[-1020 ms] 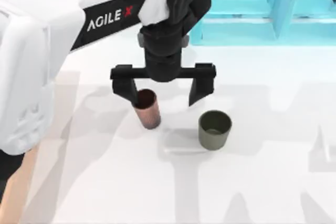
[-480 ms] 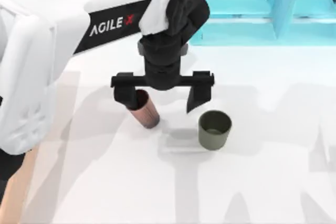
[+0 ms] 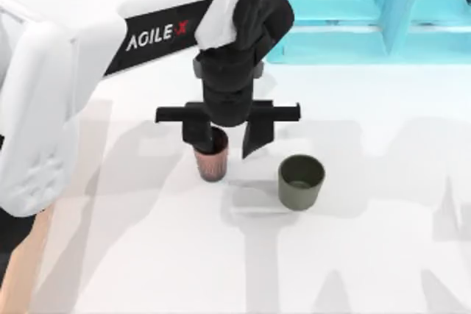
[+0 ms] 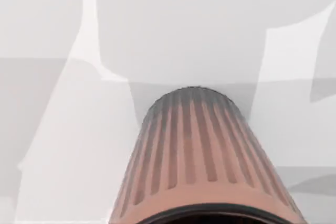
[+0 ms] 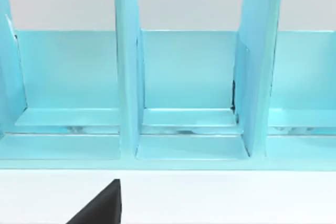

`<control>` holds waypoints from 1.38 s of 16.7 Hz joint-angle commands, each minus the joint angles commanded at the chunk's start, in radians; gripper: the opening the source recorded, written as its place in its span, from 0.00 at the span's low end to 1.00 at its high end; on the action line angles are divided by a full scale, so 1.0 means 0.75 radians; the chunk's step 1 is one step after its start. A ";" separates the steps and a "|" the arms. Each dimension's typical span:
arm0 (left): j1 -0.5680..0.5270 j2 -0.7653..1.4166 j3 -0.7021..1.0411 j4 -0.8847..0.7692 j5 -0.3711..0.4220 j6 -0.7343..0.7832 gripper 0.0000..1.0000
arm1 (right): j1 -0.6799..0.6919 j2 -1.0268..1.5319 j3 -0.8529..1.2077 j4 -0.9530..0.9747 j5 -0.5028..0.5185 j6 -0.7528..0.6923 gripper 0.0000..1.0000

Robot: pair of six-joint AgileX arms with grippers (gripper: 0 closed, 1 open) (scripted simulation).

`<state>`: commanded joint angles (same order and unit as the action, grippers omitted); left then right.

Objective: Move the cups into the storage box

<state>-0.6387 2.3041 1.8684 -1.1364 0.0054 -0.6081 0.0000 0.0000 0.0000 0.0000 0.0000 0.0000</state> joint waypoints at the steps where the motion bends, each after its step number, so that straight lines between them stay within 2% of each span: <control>1: 0.000 0.000 0.000 0.000 0.000 0.000 0.17 | 0.000 0.000 0.000 0.000 0.000 0.000 1.00; 3: 0.000 0.000 0.000 0.000 0.000 0.000 0.02 | 0.000 0.000 0.000 0.000 0.000 0.000 1.00; 4: 0.000 0.000 0.000 0.000 0.000 0.000 0.00 | 0.000 0.000 0.000 0.000 0.000 0.000 1.00; 14: 0.018 -0.020 -0.001 -0.022 0.002 0.020 0.00 | 0.000 0.000 0.000 0.000 0.000 0.000 1.00; 23: 0.274 -0.327 0.007 -0.334 -0.003 0.269 0.00 | 0.000 0.000 0.000 0.000 0.000 0.000 1.00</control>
<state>-0.4334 2.0588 1.8736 -1.3866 0.0030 -0.4061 0.0000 0.0000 0.0000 0.0000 0.0000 0.0000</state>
